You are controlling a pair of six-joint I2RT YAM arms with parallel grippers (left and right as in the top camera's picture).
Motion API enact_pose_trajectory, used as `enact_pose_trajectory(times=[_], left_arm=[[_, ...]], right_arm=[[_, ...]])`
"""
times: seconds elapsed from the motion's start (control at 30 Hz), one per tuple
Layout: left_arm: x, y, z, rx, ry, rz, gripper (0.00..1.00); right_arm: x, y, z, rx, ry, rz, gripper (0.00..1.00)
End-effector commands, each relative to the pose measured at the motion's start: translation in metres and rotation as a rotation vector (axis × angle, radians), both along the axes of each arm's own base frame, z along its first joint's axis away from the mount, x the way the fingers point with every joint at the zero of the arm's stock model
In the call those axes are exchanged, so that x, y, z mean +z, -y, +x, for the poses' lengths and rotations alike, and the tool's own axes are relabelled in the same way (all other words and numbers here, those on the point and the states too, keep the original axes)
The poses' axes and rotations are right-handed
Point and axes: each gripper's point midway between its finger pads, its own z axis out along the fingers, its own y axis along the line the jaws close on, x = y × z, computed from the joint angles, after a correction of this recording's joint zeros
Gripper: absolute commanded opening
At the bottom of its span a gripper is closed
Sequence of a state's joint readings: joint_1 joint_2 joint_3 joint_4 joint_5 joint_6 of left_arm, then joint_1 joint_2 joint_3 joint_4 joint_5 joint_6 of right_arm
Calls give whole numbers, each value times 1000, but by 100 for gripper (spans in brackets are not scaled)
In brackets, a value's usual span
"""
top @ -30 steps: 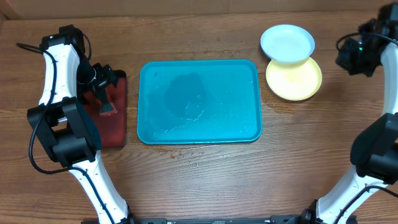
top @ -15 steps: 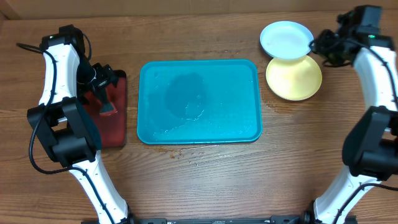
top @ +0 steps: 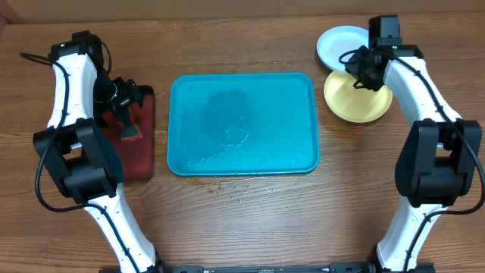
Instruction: Clean dirty plates on tray and stack at the side
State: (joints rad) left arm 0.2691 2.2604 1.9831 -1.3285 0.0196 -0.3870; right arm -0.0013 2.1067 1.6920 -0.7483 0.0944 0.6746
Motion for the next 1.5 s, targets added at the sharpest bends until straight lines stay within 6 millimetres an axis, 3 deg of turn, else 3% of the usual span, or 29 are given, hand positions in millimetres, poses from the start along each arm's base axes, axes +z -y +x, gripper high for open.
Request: enact_pose_trajectory(times=[0.0,0.17,0.33,0.47,0.57,0.63,0.77,0.9,1.27,1.47], left_arm=[[8,1,5,2,24,-1,100],[8,1,4,2,22,-1,100],[8,1,4,2,20,-2,100],[8,1,4,2,20,-2,99],[8,1,3,2,18,-2,100],[8,1,3,2,17,-3,100],[8,1,3,2,17,-3,100],[8,1,3,2,17,-3,100],[8,1,3,2,17,-3,100],[8,1,3,2,17,-3,100]], right_arm=[[-7,19,-1,-142,-2,-40,38],[-25,16,7,-165,4,-9,40],[-26,10,18,-150,42,23,44],[-31,10,19,-150,39,22,44],[-46,11,15,-151,5,20,44],[-55,10,11,-150,-26,21,40],[-61,10,1,-150,-75,17,24],[-52,10,-4,-140,-88,11,4],[8,11,-18,-42,-57,-35,4],[16,31,-44,-34,-141,-142,4]])
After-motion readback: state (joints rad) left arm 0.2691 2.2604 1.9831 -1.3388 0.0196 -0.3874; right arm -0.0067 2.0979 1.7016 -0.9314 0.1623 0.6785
